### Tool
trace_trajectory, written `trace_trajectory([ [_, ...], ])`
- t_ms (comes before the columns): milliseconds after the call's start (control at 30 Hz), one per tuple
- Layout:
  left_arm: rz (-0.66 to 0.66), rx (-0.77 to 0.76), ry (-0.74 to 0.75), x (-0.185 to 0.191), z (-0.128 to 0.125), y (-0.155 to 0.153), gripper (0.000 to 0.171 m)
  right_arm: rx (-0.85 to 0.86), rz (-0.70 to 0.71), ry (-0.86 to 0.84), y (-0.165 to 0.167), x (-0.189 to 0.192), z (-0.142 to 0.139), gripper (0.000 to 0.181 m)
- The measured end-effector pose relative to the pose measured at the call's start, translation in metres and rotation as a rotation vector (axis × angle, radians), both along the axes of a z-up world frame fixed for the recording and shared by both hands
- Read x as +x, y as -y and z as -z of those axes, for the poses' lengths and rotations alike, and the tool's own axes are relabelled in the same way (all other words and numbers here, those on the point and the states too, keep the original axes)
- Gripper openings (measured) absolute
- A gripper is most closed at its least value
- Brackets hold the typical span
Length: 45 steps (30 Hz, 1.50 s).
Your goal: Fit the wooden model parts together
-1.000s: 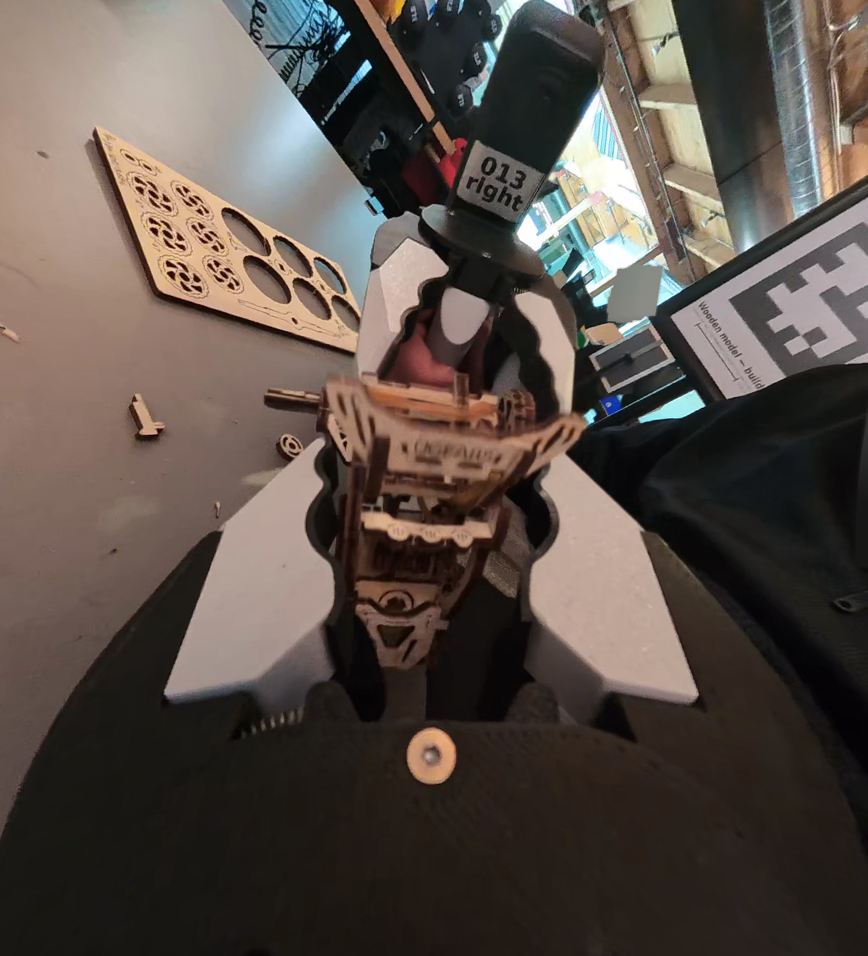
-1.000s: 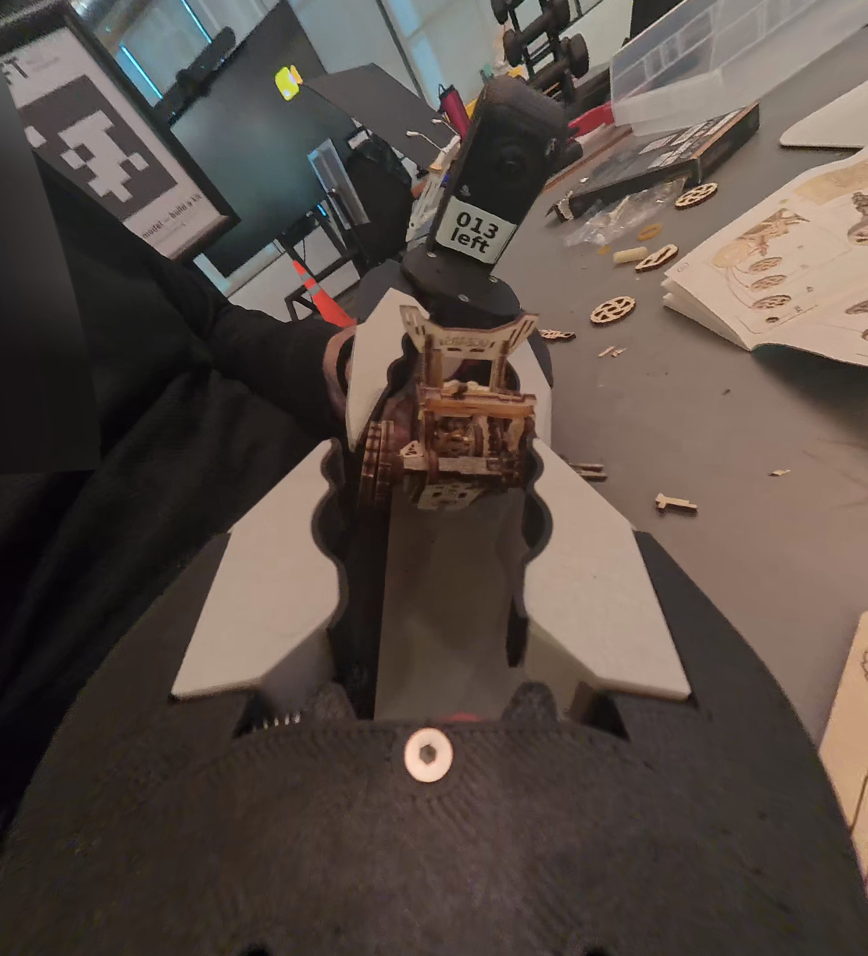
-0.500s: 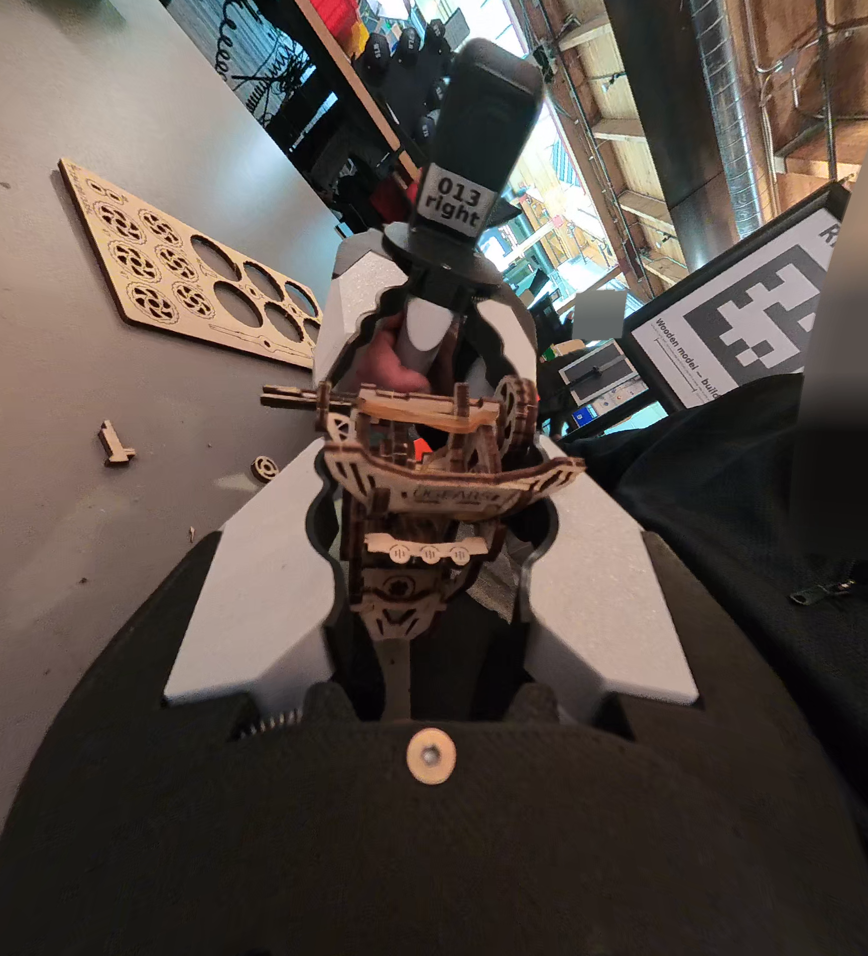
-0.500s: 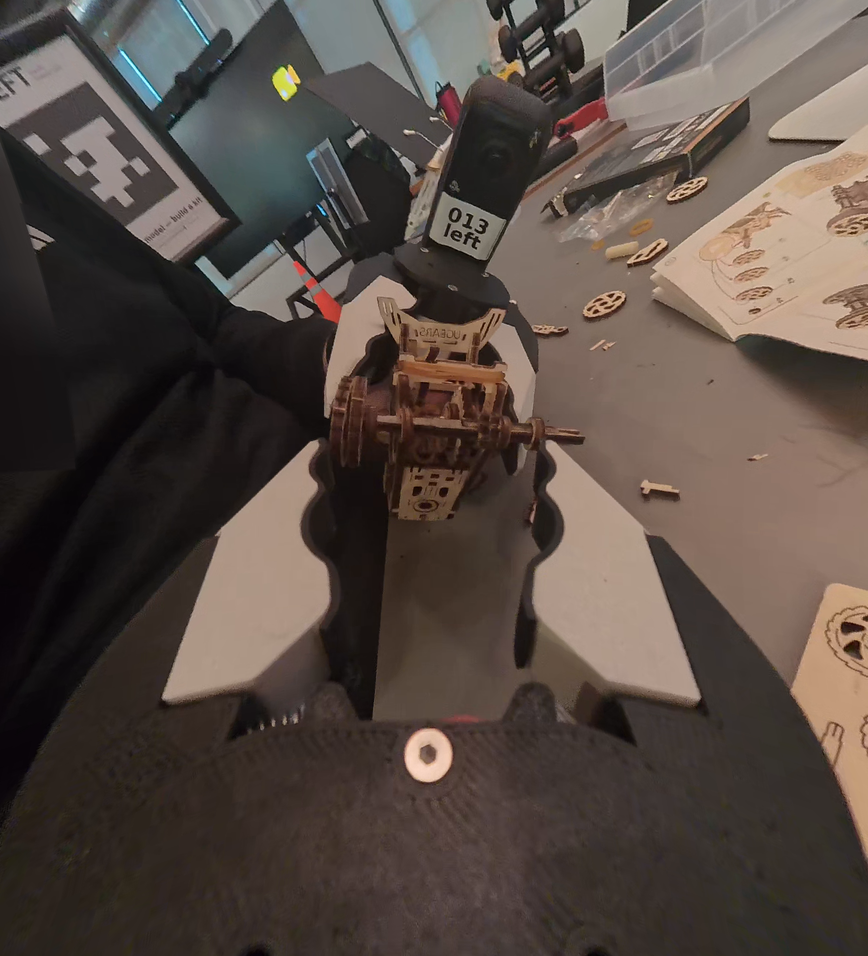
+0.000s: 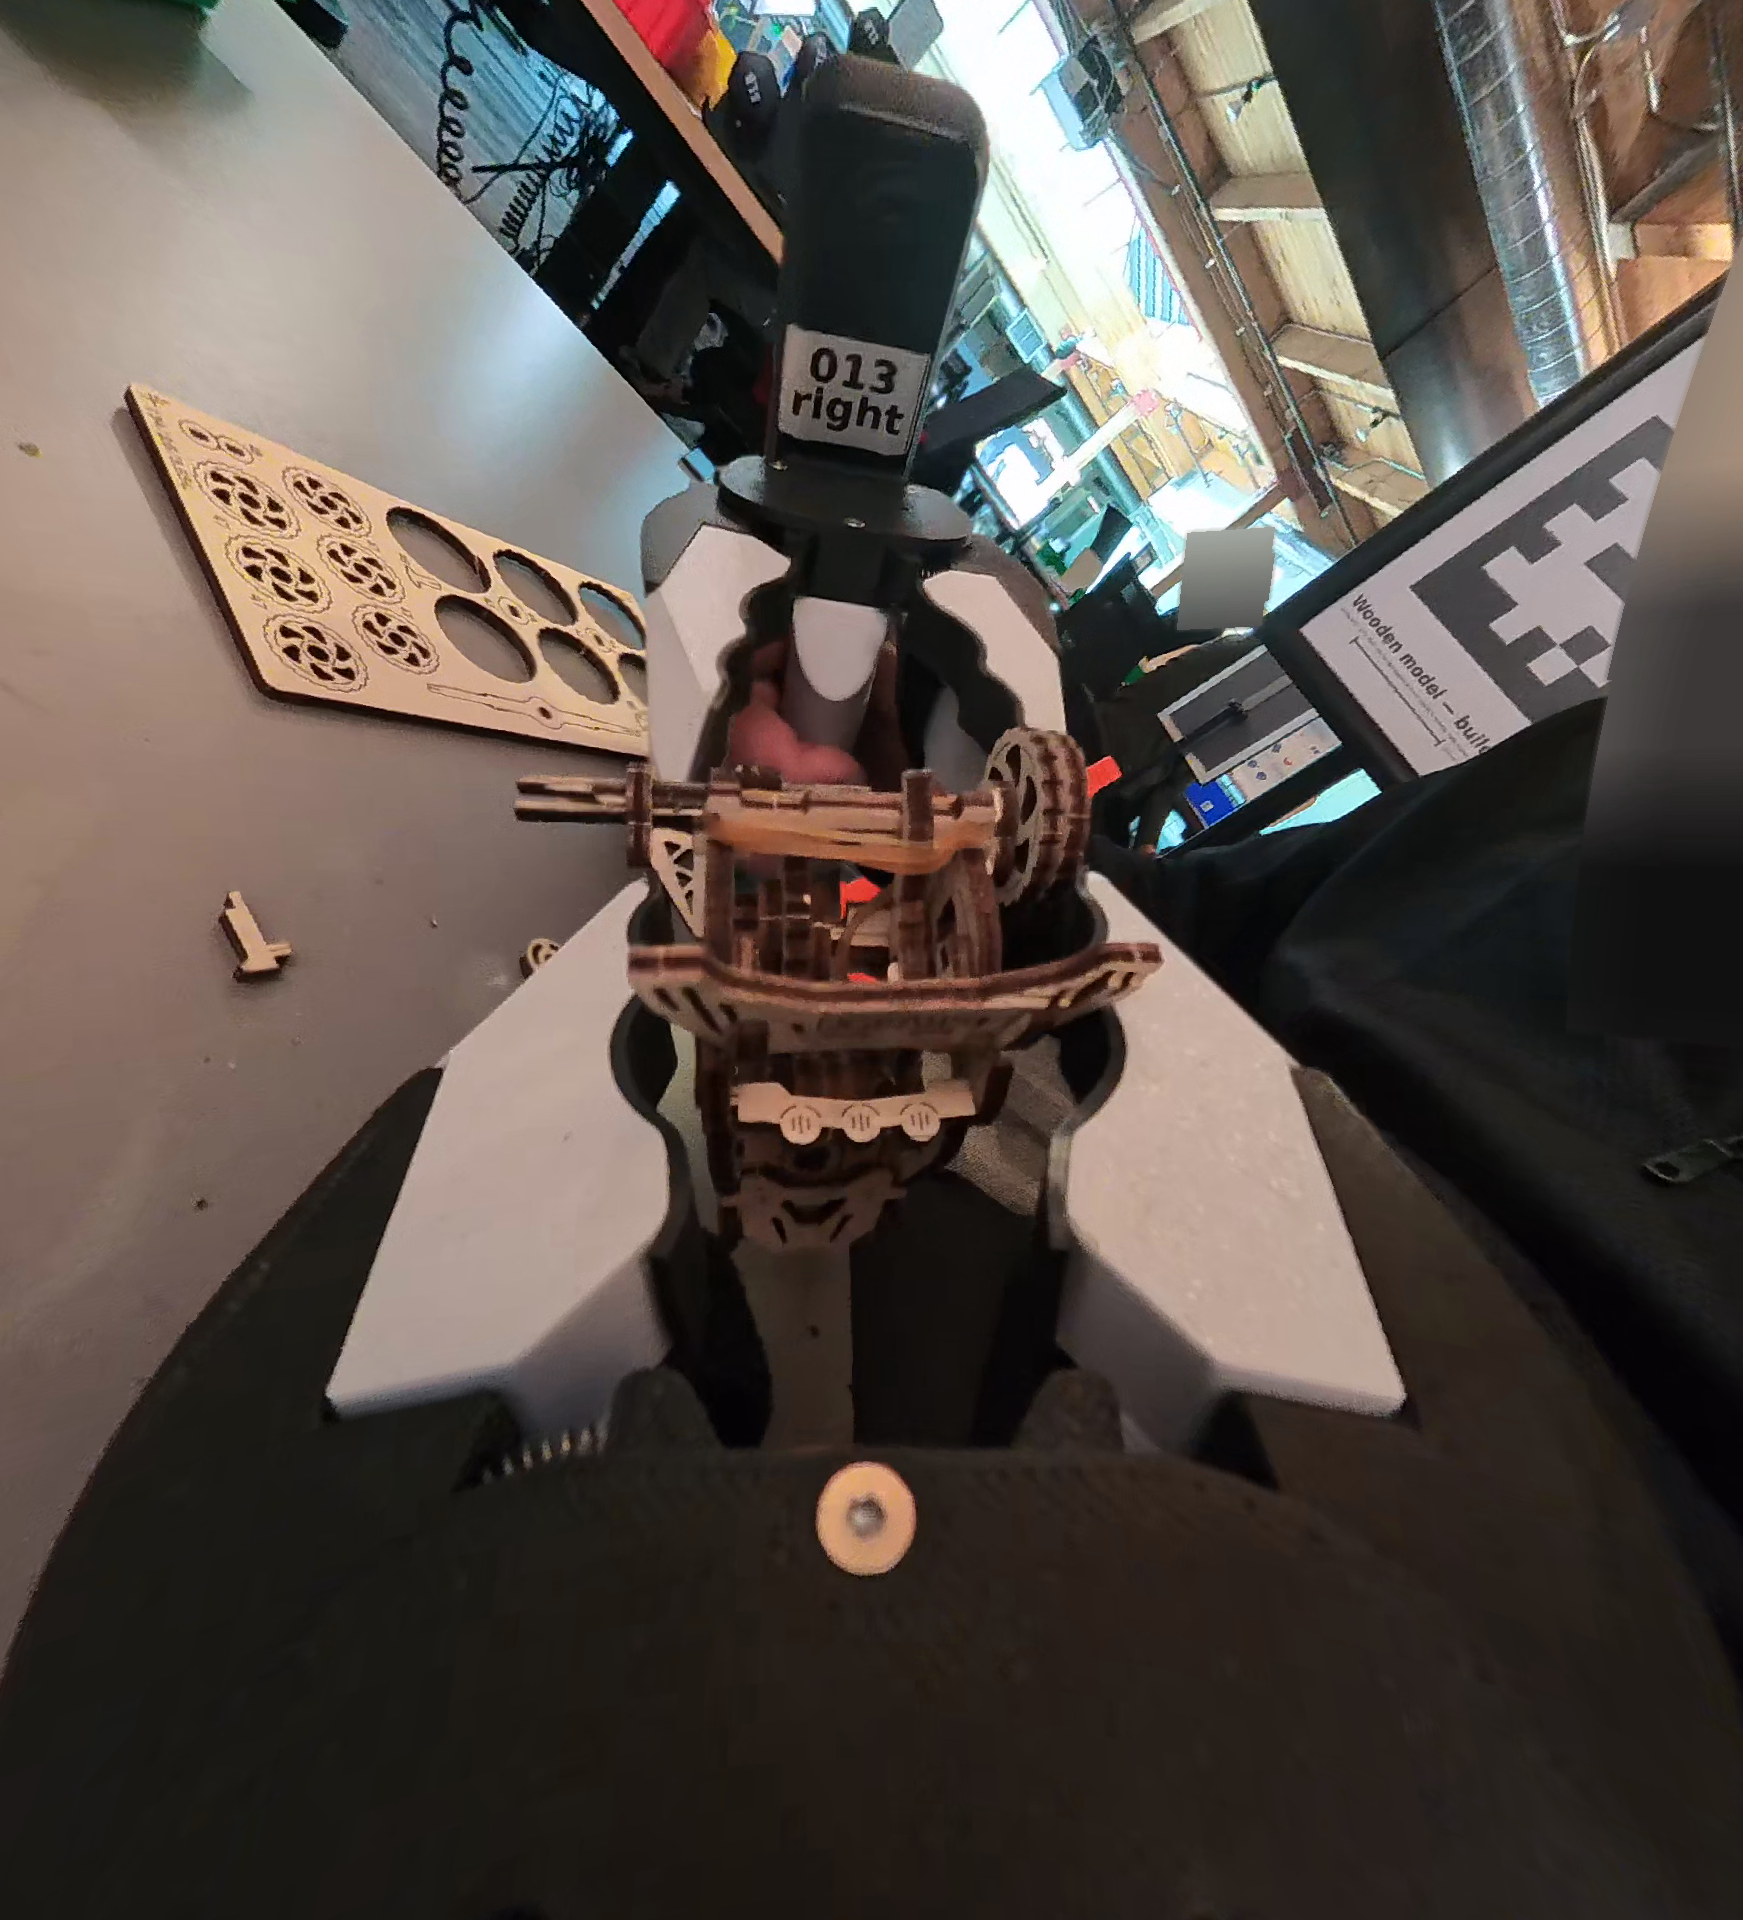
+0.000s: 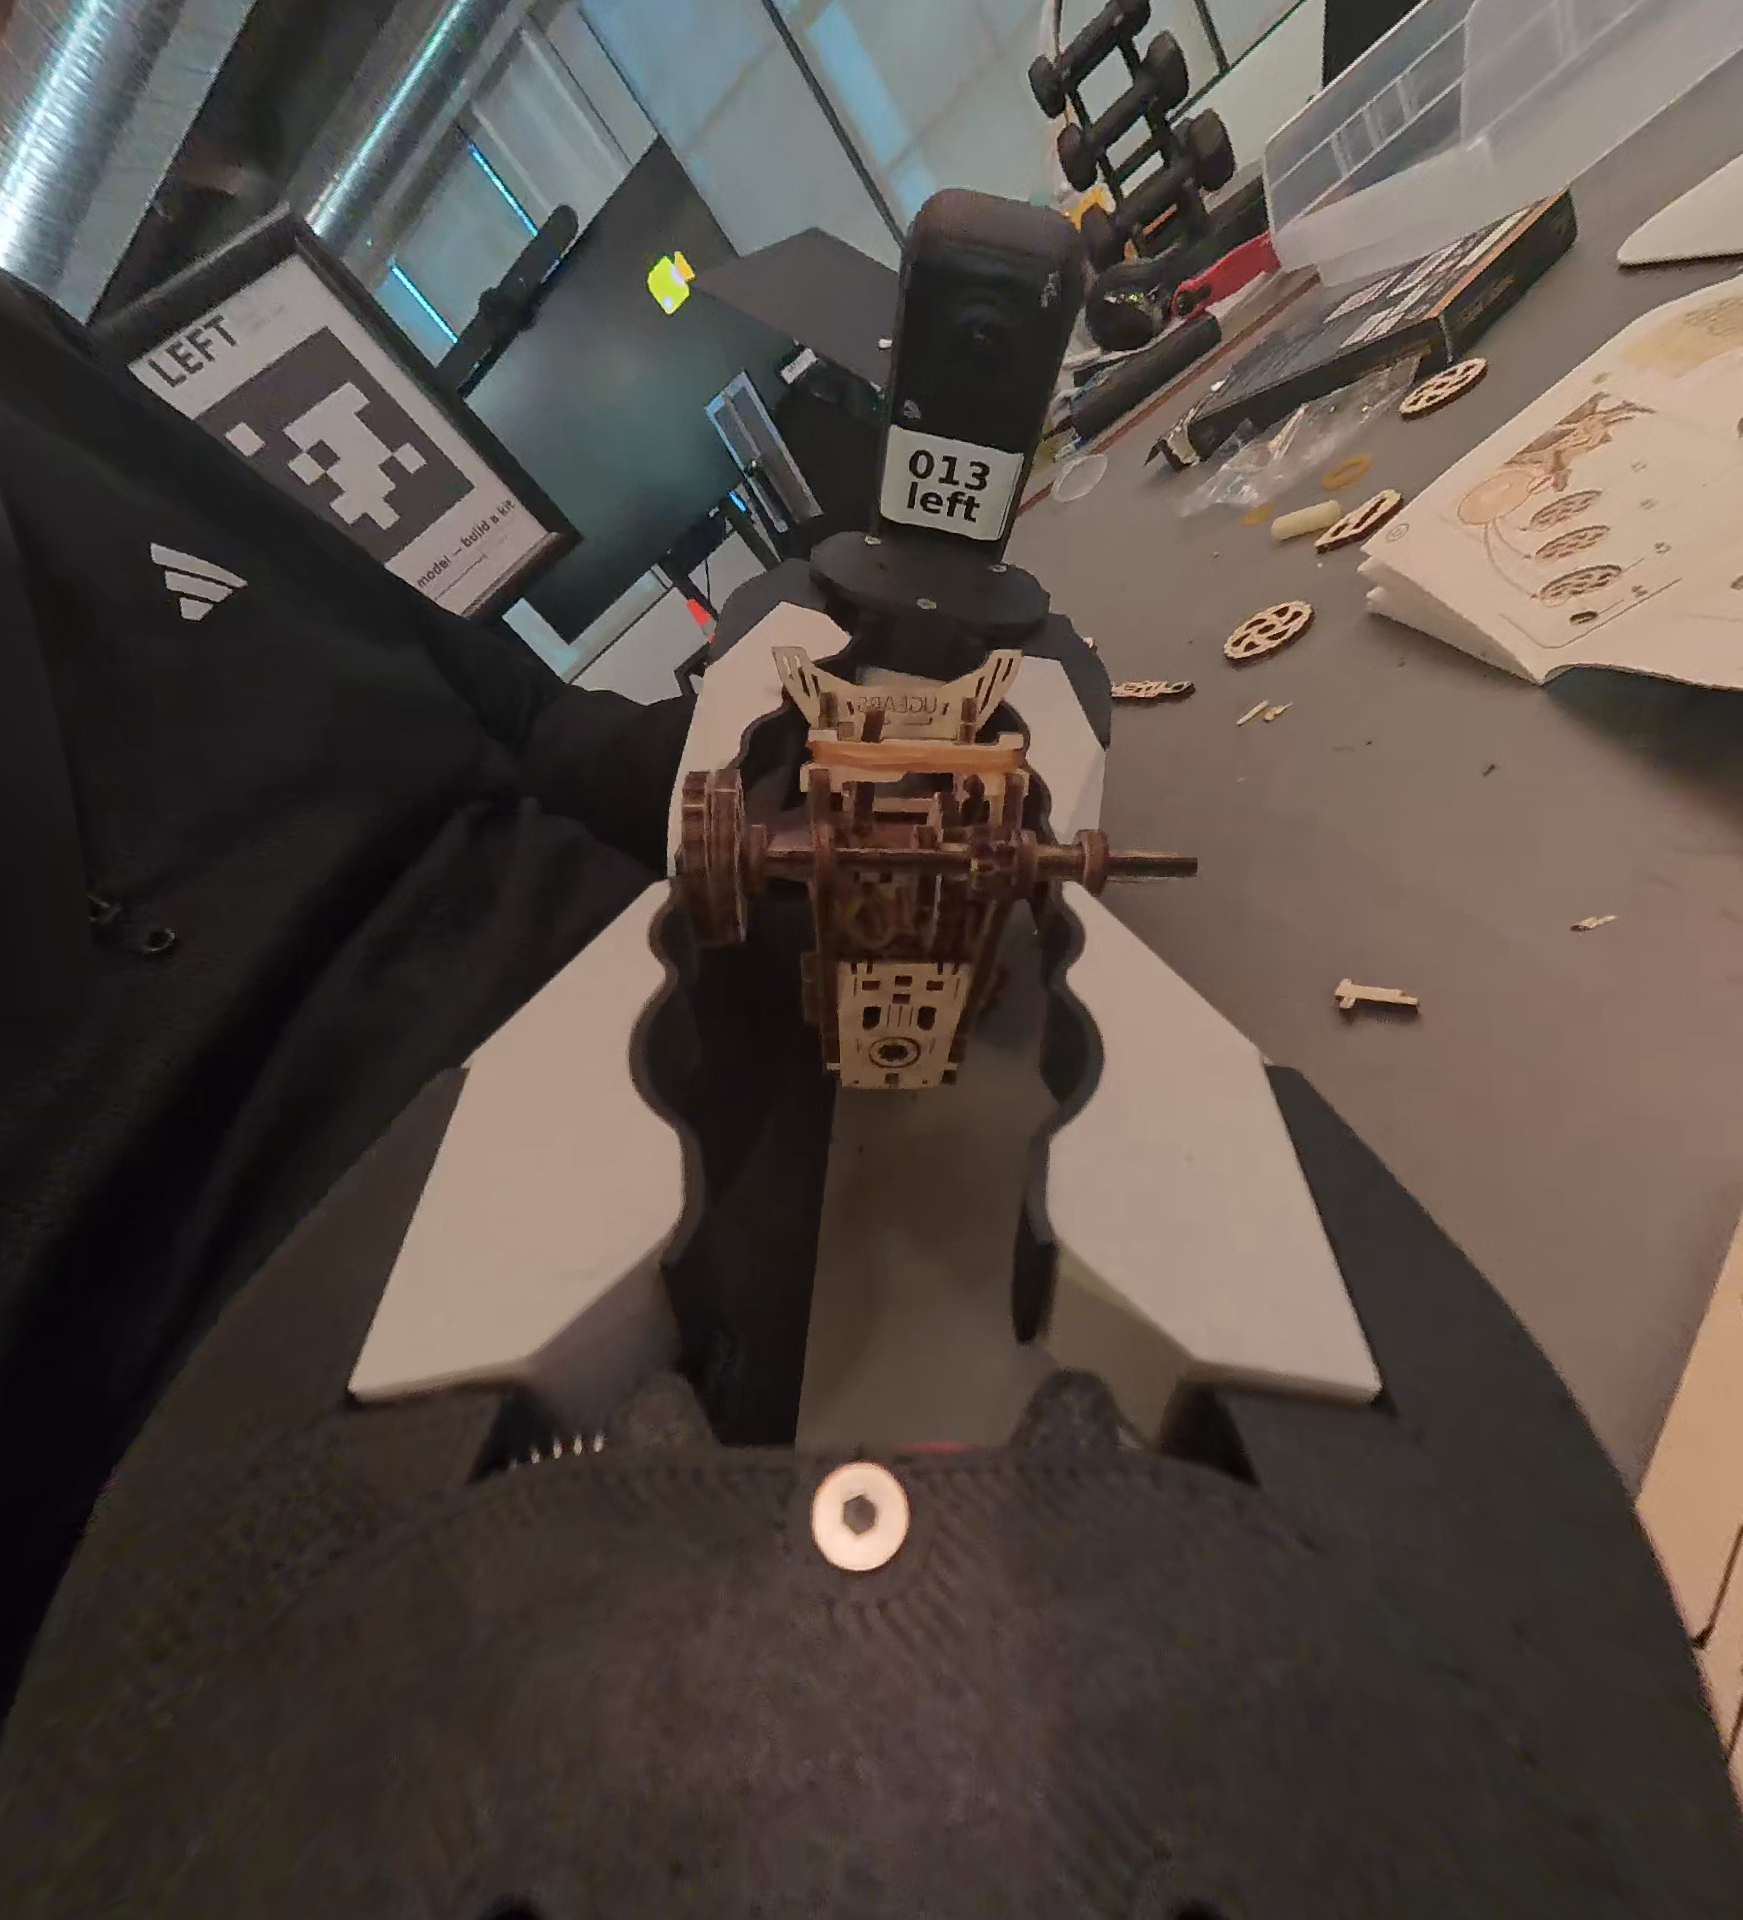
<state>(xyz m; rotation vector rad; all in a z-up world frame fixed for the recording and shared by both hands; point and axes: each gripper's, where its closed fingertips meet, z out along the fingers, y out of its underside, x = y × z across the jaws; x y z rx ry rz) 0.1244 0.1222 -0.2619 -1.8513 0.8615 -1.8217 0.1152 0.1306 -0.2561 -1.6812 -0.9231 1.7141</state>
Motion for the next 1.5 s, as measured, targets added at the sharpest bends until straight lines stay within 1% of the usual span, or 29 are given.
trace_trajectory([
  [100, -0.001, 0.012, -0.004, 0.0, 0.0, 0.0, 0.072, -0.02, -0.002, -0.001, 0.0, -0.001, 0.0, 0.065],
  [167, -0.005, 0.042, -0.022, 0.0, 0.002, 0.0, 0.072, -0.041, -0.008, -0.006, 0.0, -0.001, 0.0, 0.061],
  [300, -0.019, 0.123, -0.06, -0.001, 0.004, -0.002, 0.072, -0.029, 0.001, -0.001, 0.0, 0.0, 0.0, 0.057],
  [367, -0.016, 0.165, -0.068, -0.001, 0.002, -0.002, 0.07, -0.005, 0.034, 0.017, -0.005, 0.001, 0.001, 0.075],
  [433, -0.002, 0.211, -0.072, 0.0, 0.0, 0.0, 0.07, 0.037, 0.056, 0.025, -0.007, 0.001, -0.001, 0.084],
  [533, 0.015, 0.254, -0.08, 0.0, -0.001, 0.002, 0.07, 0.117, 0.038, 0.019, -0.003, 0.001, -0.007, 0.08],
  [567, 0.017, 0.263, -0.085, 0.001, -0.002, 0.003, 0.07, 0.12, 0.028, 0.01, -0.001, 0.0, -0.009, 0.077],
  [700, 0.029, 0.302, -0.093, 0.002, -0.001, 0.005, 0.071, 0.114, 0.013, 0.003, -0.001, 0.0, -0.01, 0.078],
  [767, 0.032, 0.321, -0.101, 0.002, -0.002, 0.005, 0.07, 0.146, 0.034, -0.003, -0.003, 0.0, -0.012, 0.081],
  [833, 0.033, 0.349, -0.111, 0.003, -0.003, 0.006, 0.07, 0.168, 0.029, -0.015, 0.0, 0.0, -0.014, 0.076],
  [1067, 0.032, 0.359, -0.124, 0.004, -0.001, 0.005, 0.07, 0.176, 0.038, -0.01, 0.0, 0.002, -0.013, 0.074],
  [1200, 0.033, 0.35, -0.129, 0.004, 0.0, 0.005, 0.068, 0.163, 0.04, -0.019, 0.0, 0.002, -0.014, 0.076],
  [1300, 0.033, 0.316, -0.115, 0.005, -0.002, 0.004, 0.071, 0.166, 0.057, -0.016, -0.002, 0.003, -0.013, 0.073],
  [1467, 0.033, 0.283, -0.106, 0.005, -0.004, 0.005, 0.073, 0.155, 0.09, -0.035, -0.003, 0.003, -0.013, 0.073],
  [1500, 0.035, 0.262, -0.088, 0.006, -0.006, 0.005, 0.08, 0.164, 0.104, -0.019, -0.004, 0.003, -0.011, 0.073],
])
